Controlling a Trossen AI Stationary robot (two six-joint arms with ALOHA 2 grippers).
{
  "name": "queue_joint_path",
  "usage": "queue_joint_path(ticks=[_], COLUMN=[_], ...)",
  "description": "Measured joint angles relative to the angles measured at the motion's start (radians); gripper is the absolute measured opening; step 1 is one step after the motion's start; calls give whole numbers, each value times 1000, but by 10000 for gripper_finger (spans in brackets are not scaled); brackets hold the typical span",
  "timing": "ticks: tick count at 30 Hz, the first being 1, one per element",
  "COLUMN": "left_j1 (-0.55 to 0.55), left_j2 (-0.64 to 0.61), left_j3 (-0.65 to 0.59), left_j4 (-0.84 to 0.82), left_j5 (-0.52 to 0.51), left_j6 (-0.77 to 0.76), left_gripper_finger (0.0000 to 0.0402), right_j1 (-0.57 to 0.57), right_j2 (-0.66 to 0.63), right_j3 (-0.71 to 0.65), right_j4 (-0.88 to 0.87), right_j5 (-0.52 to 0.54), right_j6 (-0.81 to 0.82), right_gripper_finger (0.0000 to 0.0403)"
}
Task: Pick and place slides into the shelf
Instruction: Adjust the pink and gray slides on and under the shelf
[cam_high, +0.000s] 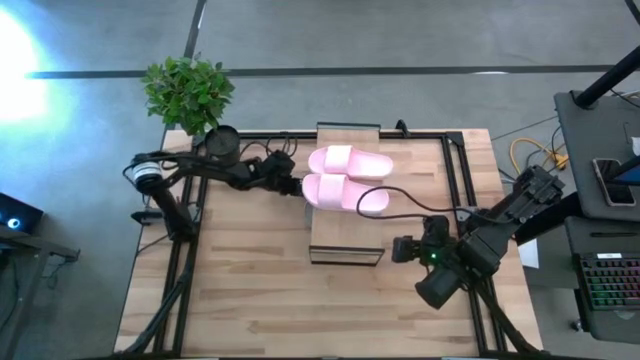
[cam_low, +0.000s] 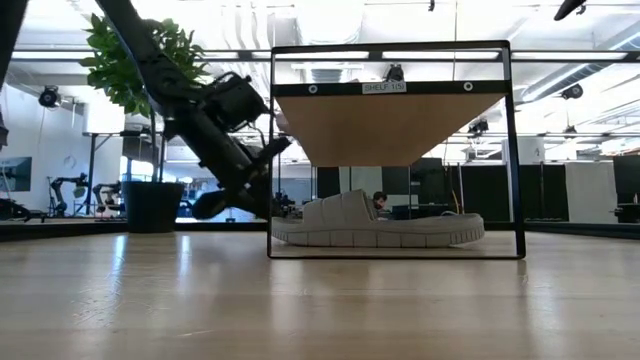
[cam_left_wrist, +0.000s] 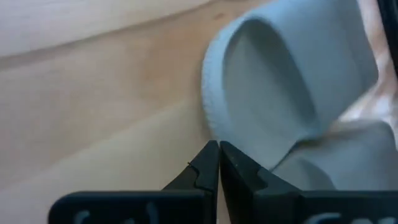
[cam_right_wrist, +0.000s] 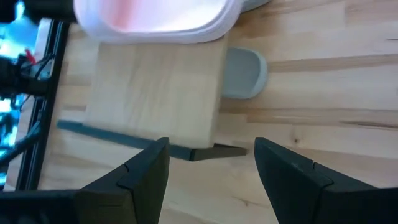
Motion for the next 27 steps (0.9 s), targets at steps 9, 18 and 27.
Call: queue_joint_path(ticks=[9,18,27], left_j1=[-47,-122,-180], left_j2=[-257,-492,-625], left_j3=[-120,-214,-235], left_j4=[-155,-149,-146], left_j5=[-36,-8,20], left_j6=[71,-40,-129], left_gripper_finger=[0,0,0], right_j1=[61,75,197], right_j2=[1,-7,-50], right_j3=[-2,-127,-288], right_j4=[-25,114,333], right_j5=[-79,-180,-154], right_j6=[77,59,62], right_gripper_finger=[226,224,81])
